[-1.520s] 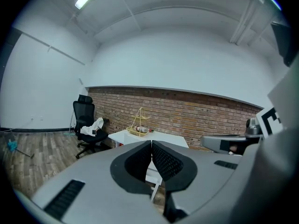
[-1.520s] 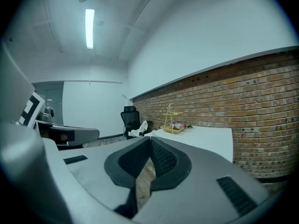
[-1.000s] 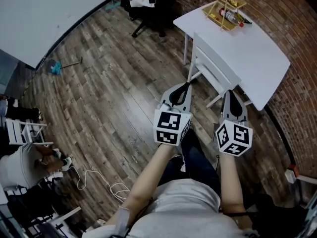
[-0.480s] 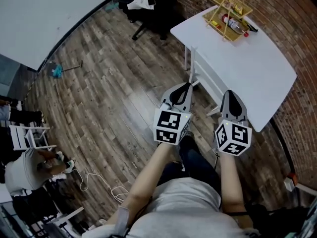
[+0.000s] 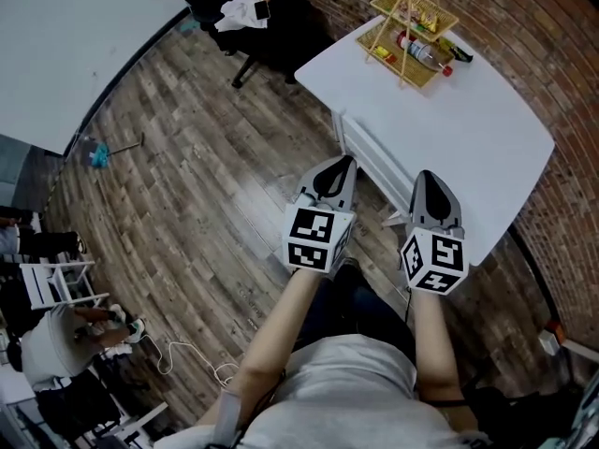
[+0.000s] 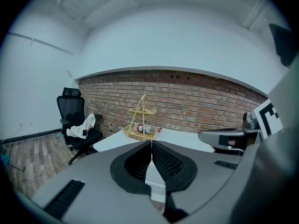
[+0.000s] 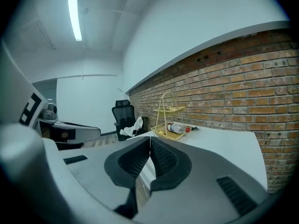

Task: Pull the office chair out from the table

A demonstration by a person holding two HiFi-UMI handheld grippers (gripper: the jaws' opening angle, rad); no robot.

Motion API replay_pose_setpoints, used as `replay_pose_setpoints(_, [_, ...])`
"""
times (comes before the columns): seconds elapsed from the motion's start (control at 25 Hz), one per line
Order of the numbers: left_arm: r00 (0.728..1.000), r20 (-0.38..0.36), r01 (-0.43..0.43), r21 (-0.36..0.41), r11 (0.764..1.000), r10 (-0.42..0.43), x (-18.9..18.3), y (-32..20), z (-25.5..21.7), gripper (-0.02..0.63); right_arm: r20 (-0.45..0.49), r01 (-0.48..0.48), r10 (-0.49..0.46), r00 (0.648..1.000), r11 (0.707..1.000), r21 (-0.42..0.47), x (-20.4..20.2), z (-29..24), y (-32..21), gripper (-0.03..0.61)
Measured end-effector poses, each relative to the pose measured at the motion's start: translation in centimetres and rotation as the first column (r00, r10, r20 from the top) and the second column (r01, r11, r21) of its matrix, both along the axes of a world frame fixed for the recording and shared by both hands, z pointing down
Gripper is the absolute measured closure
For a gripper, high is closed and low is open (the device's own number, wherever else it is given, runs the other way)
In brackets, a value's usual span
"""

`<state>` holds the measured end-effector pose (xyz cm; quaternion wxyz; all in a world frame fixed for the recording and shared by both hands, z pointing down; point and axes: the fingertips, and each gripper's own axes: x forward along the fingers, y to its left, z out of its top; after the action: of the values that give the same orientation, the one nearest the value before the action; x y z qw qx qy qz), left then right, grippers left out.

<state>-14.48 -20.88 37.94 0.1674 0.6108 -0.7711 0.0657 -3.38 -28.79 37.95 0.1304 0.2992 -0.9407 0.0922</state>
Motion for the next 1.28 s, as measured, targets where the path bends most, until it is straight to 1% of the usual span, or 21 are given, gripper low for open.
replay_pose_setpoints(0.16, [0.998, 0.016, -0.058, -0.027, 0.998, 0.059, 0.8, -1.9, 0.4, 0.598, -0.02, 0.021, -0.021, 1.0, 1.0, -0.011, 0.1, 0.5, -1.1, 0.561])
replay_pose_setpoints(0.28, [0.997, 0.018, -0.075, -0.048, 0.996, 0.076, 1.2, -2.5, 0.9, 0.598, -0.039, 0.022, -0.022, 0.999, 1.0, -0.01, 0.5, 0.8, -1.5, 0.561])
replay_pose_setpoints(0.36, [0.996, 0.018, -0.086, -0.049, 0.995, 0.087, 1.0, -2.9, 1.0, 0.598, -0.046, 0.015, -0.015, 0.999, 1.0, -0.011, 0.6, 1.1, -1.9, 0.561])
replay_pose_setpoints(0.44, [0.993, 0.037, -0.107, -0.045, 0.993, 0.109, 0.6, -3.9, 1.0, 0.598, -0.051, 0.014, -0.014, 0.999, 1.0, -0.014, 0.3, 1.4, -2.5, 0.561])
replay_pose_setpoints(0.52, [0.989, 0.05, -0.135, -0.051, 0.99, 0.137, 0.3, -4.9, 1.3, 0.598, -0.067, 0.025, -0.025, 0.997, 1.0, -0.012, 0.0, 1.8, -3.0, 0.561])
replay_pose_setpoints(0.68, [0.981, 0.019, -0.191, -0.059, 0.98, 0.192, -0.2, -7.5, 2.0, 0.598, -0.118, 0.046, -0.044, 0.992, 0.999, 0.012, -0.9, 2.3, -3.7, 0.561])
replay_pose_setpoints(0.76, [0.97, 0.026, -0.238, -0.068, 0.969, 0.24, -0.2, -8.7, 2.4, 0.598, -0.142, 0.054, -0.051, 0.989, 0.998, 0.016, -1.6, 2.8, -4.1, 0.561])
replay_pose_setpoints(0.96, [0.92, 0.078, -0.375, -0.109, 0.92, 0.384, -0.9, -11.1, 2.9, 0.598, -0.179, 0.067, -0.067, 0.982, 0.998, -0.006, -4.1, 3.9, -4.9, 0.561])
replay_pose_setpoints(1.04, [0.89, 0.087, -0.436, -0.12, 0.892, 0.447, -1.1, -12.2, 3.1, 0.597, -0.194, 0.053, -0.056, 0.979, 0.998, -0.023, -4.7, 4.4, -5.5, 0.561])
replay_pose_setpoints(1.08, [0.871, 0.089, -0.47, -0.13, 0.873, 0.483, -1.0, -12.7, 3.3, 0.597, -0.206, 0.043, -0.049, 0.977, 0.999, -0.03, -4.8, 4.7, -5.7, 0.561])
replay_pose_setpoints(1.16, [0.827, 0.084, -0.54, -0.158, 0.827, 0.556, -1.0, -13.3, 3.8, 0.597, -0.233, 0.025, -0.034, 0.972, 0.999, -0.044, -4.7, 5.4, -5.9, 0.561])
replay_pose_setpoints(1.24, [0.777, 0.07, -0.606, -0.188, 0.773, 0.626, -1.1, -13.6, 4.5, 0.598, -0.258, 0.011, -0.027, 0.966, 0.998, -0.064, -4.8, 6.0, -6.0, 0.561])
replay_pose_setpoints(1.28, [0.746, 0.063, -0.64, -0.207, 0.74, 0.663, -1.1, -13.5, 5.1, 0.598, -0.271, 0.006, -0.027, 0.962, 0.997, -0.077, -4.8, 6.3, -6.0, 0.561])
